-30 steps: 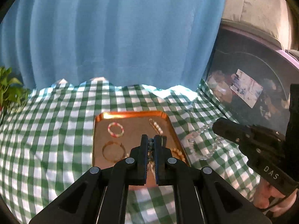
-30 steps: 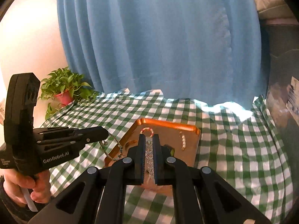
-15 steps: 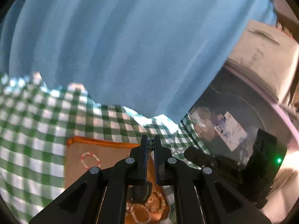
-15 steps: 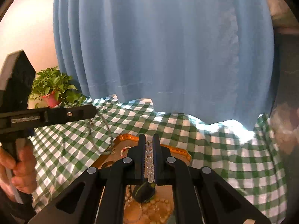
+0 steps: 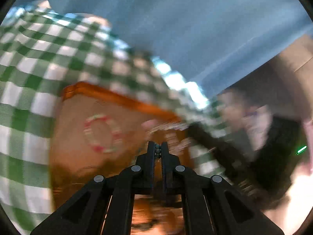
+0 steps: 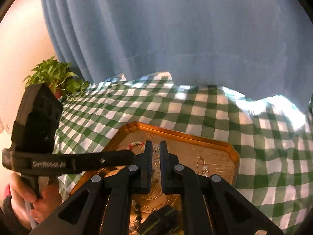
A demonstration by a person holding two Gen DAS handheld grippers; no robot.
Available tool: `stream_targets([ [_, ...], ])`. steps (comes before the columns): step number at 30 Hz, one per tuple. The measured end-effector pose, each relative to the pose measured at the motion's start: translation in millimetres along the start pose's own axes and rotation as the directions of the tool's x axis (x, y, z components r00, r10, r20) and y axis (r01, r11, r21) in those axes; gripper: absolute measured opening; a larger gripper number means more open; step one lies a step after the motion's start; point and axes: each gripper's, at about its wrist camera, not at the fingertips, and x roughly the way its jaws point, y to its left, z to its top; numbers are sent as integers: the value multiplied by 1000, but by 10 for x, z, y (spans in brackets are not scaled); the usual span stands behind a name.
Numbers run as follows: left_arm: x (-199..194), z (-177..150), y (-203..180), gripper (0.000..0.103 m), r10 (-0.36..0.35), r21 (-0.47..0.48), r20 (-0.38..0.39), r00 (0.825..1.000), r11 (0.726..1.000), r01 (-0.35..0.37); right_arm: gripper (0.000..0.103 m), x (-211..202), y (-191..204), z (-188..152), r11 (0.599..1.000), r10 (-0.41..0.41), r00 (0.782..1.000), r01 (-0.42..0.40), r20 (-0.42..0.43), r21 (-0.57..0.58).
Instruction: Organize jewelry
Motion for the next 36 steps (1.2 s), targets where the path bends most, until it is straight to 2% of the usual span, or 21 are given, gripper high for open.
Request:
stream_targets([
  [1,86,-41,-20,6,123,43,-21,992,992,-122,6,67,-53,-19,1000,-21,999,22,-24,14],
  [3,232,-157,-125,6,315,174,-14,949,935,-308,6,176,-151,-76,997,-63,995,67,-72,48],
  [5,290,-207,-266,6,365,249,7,931,901,-355,6,288,-273,-189,988,-108,986,120,-130,92],
  [6,318,-240,-338,6,400,287,25,916,875,-390,6,310,-312,-232,987,-100,984,117,-146,113],
  [7,330,-263,-384,6,415,307,41,909,860,-407,6,323,-347,-262,985,-91,984,112,-156,131],
  [8,340,-291,-427,6,417,321,58,907,852,-413,7,330,-384,-293,983,-77,984,102,-163,153],
  [9,337,-309,-444,12,423,320,63,904,849,-419,7,328,-403,-302,982,-71,983,98,-168,162],
  [11,315,-331,-475,38,428,306,61,902,852,-425,20,331,-435,-302,979,-49,979,85,-196,184],
  [12,272,-353,-504,63,434,297,71,898,850,-434,29,312,-433,-303,979,-44,977,84,-207,187],
  [13,184,-380,-540,70,421,298,109,900,850,-434,46,240,-414,-304,980,-43,979,80,-197,184],
  [14,41,-458,-621,71,391,311,175,903,849,-428,53,135,-379,-308,982,-49,984,79,-171,173],
  [15,-60,-502,-680,72,389,318,196,900,843,-434,54,52,-339,-299,983,-57,987,82,-153,162],
  [17,-227,-587,-769,76,383,314,214,899,844,-435,55,-167,-237,-322,984,-84,990,100,-114,145],
  [20,-465,-723,-797,81,378,251,224,898,868,-428,55,-480,-99,-445,982,-112,991,123,-79,143],
  [22,-615,-859,-805,81,368,208,197,909,890,-406,56,-667,-12,-585,976,-144,985,156,-91,149],
  [24,-771,-987,-856,81,382,204,167,909,889,-411,56,-839,79,-749,963,-205,971,223,-123,154],
  [25,-846,-1046,-896,81,395,210,167,903,881,-424,56,-931,150,-841,947,-263,953,285,-150,146],
  [27,-1114,-1179,-1050,81,418,240,193,888,857,-455,56,-1078,290,-949,936,-308,936,331,-171,124],
  [31,-1761,-1416,-1375,81,384,244,262,886,861,-446,57,-1545,594,-1079,932,-308,938,331,-161,145],
  [34,-2243,-1578,-1563,82,361,207,299,883,879,-430,67,-1960,862,-1149,934,-303,944,322,-130,154],
  [36,-2532,-1723,-1730,82,360,202,314,879,879,-432,69,-2238,1068,-1179,935,-315,944,326,-94,138],
])
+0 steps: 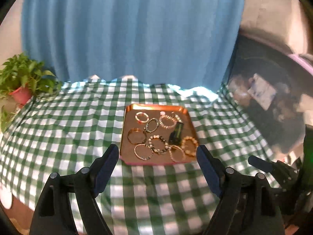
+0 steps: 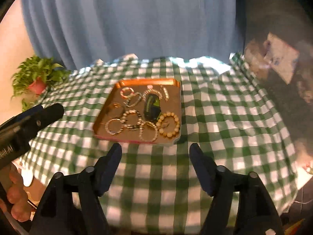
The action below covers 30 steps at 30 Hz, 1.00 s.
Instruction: Organize jewelry
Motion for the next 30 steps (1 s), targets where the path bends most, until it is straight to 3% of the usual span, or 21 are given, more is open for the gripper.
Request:
stream_targets([
  [3,-390,-61,-99,82,53,31,3,999,998,-53,77,-431,96,-108,1000,-21,998,22,53,-20],
  [5,-688,-133,-205,82,99,55,36,994,993,-100,91,-709,159,-176,999,-29,995,32,92,-28],
  [7,-970,-198,-296,85,129,60,80,988,989,-134,98,-958,196,-231,1000,-5,994,7,112,-14],
  [10,-1360,-287,-390,98,139,35,102,985,989,-143,98,-1314,243,-320,999,47,989,-47,139,-3],
  [14,-1770,-445,-550,98,113,28,112,987,993,-117,98,-1689,298,-460,998,65,986,-65,156,-1],
  [17,-1940,-577,-677,99,160,45,110,981,985,-165,99,-1891,295,-616,998,68,985,-70,160,5],
  [24,-2014,-897,-736,99,173,-1,36,984,985,-173,100,-2208,330,-996,994,-109,978,110,177,1],
  [27,-1969,-957,-768,99,197,23,0,980,980,-197,100,-2133,287,-1064,997,-82,990,82,119,5],
  [30,-1977,-1002,-803,99,198,44,11,980,979,-198,100,-2116,246,-1135,997,-75,991,74,114,11],
])
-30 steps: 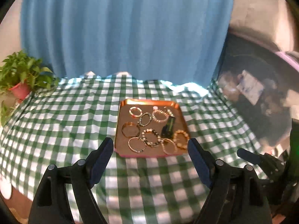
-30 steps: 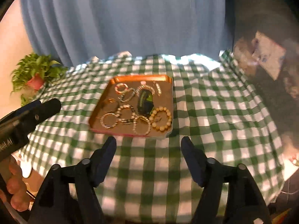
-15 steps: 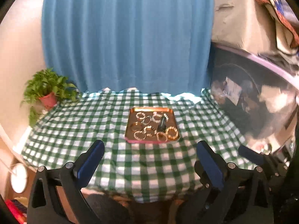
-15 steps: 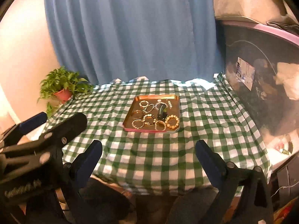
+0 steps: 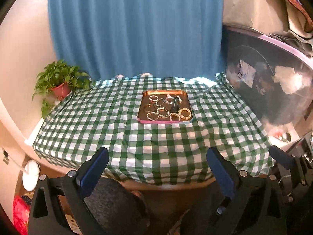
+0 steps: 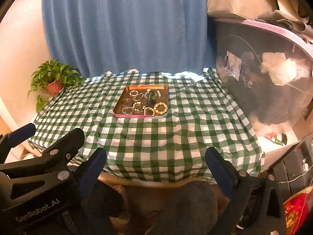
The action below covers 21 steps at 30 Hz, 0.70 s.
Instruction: Organize jewelry
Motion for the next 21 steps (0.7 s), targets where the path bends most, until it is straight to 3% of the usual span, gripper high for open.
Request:
stream_targets([
  [21,-34,91,-33,100,0,14,3,1000,1000,0,100,-20,-53,35,999,-9,1000,9,17,46],
])
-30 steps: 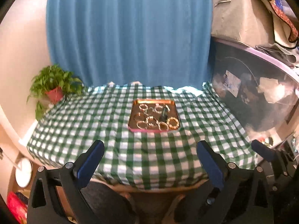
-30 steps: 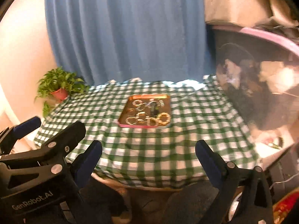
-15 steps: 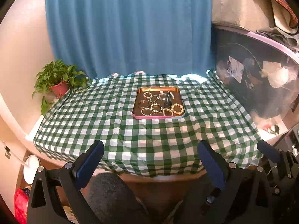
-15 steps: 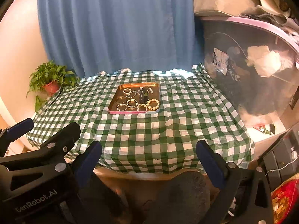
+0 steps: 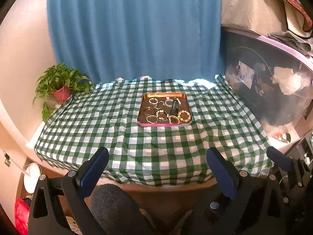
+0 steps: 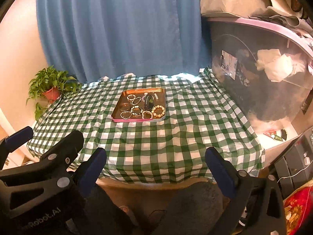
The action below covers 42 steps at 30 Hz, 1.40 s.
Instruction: Organize jewelry
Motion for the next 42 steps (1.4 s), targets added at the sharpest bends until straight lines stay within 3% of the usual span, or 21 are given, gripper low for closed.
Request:
stream_targets([
  [42,232,-82,98,100,10,-21,-63,998,1000,-12,100,204,67,-83,1000,10,998,-12,-56,-24],
])
